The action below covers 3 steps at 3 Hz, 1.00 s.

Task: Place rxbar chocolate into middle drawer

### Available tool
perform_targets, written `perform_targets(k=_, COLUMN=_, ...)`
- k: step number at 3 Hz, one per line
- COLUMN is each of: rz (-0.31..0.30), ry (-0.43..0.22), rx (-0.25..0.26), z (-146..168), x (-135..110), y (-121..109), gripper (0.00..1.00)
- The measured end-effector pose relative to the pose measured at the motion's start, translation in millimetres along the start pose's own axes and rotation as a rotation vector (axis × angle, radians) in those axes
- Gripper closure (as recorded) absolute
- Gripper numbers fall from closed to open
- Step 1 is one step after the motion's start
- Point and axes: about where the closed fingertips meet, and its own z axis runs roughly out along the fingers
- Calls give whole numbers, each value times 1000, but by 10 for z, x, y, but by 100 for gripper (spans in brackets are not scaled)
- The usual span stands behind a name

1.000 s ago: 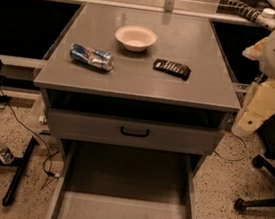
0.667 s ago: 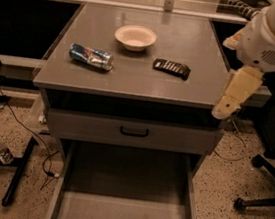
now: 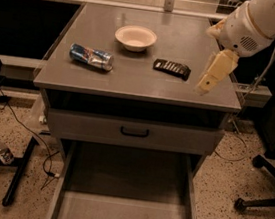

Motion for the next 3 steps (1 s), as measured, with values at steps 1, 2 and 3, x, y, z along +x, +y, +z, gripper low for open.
perform_targets(k=1, rz=11, ry=-87, rx=21, z=142, x=-9, y=-168, gripper=0)
perform_targets(k=2, rz=32, ry=-140, rx=91, z=304, x=1, y=-417, gripper=0)
perform_targets(k=3, rz=31, ry=-140, rx=91, z=304, x=1, y=-417, gripper=0)
